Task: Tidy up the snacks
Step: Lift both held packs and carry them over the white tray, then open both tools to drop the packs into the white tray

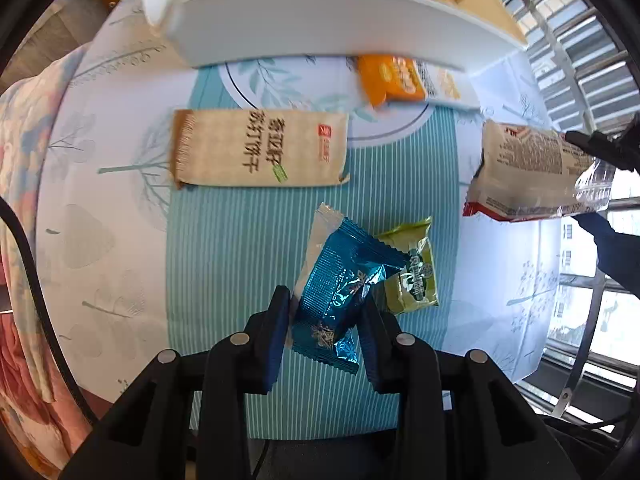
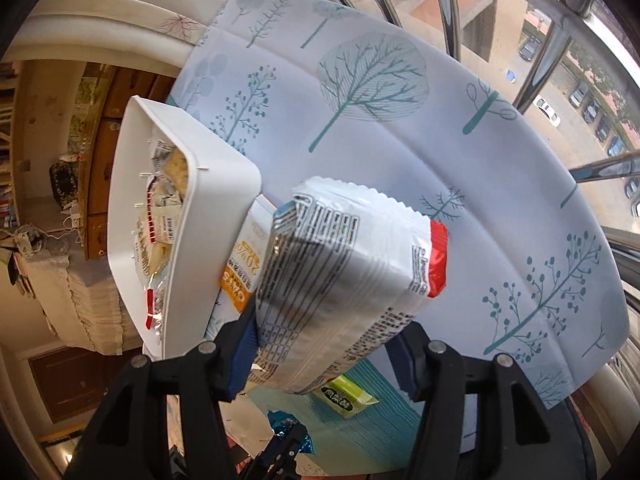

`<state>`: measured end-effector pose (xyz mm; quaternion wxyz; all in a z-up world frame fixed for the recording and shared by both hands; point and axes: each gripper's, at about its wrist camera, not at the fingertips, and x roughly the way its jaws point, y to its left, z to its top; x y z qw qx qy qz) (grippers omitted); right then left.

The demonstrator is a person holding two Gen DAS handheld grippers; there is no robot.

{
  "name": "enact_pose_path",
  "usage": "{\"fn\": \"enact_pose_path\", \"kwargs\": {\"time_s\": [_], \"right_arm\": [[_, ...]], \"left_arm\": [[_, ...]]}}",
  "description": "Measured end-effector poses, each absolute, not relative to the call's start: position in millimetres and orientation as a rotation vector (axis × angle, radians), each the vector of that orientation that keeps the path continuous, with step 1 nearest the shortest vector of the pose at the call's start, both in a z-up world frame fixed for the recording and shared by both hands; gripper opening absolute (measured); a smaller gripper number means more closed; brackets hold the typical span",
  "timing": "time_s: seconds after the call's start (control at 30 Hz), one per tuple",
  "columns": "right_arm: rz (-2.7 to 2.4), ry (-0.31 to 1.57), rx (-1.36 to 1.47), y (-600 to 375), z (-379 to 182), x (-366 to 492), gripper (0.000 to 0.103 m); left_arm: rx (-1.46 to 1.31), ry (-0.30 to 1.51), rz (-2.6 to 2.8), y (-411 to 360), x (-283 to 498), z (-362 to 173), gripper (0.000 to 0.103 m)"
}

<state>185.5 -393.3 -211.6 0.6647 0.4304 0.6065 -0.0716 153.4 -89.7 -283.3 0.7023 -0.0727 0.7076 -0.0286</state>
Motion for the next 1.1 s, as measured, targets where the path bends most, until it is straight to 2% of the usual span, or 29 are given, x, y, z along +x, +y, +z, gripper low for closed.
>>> {"fn": "enact_pose_path", "kwargs": {"time_s": [0.37, 0.7, 1.1], "right_arm": [[-0.013, 1.212, 0.849, -356.6, -152.8, 203.5, 0.058], [0.072, 1.148, 0.792, -334.8, -128.3, 235.3, 0.058], [0.085, 1.13, 0.776, -305.8, -124.2, 285.3, 0.058]], "left_arm": [[-0.218, 1.411, 0.004, -51.5, 178.2, -199.0, 0.031], [-0.245, 1.253, 0.027, -27.7, 218.9, -127.4, 0.031], [-0.267, 1.117, -0.01, -5.9, 278.3, -100.3, 0.031]]}}
